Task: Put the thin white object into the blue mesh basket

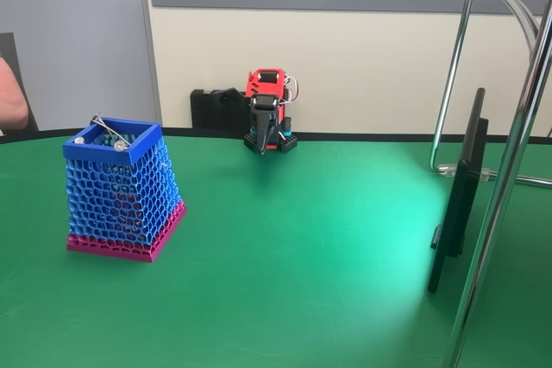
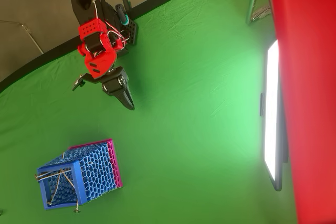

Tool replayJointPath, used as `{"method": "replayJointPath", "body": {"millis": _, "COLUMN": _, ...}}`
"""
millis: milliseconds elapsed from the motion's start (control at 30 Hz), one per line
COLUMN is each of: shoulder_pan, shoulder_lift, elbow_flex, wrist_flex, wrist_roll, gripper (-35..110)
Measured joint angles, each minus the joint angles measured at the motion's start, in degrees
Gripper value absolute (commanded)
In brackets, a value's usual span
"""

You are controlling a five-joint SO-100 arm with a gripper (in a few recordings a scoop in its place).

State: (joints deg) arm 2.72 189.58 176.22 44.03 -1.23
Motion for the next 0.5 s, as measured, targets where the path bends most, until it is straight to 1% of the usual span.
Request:
{"method": "replayJointPath", "body": {"millis": 267, "shoulder_pan": -0.88, "shoulder_lift": 0.44, "elbow_flex": 0.0, "wrist_flex": 4.39, "wrist_roll": 0.35, "gripper": 1}}
{"method": "replayJointPath", "body": {"millis": 500, "shoulder_pan": -1.05, "shoulder_lift": 0.53, "elbow_flex": 0.0, "wrist_flex": 5.01, "wrist_roll": 0.35, "gripper": 1}}
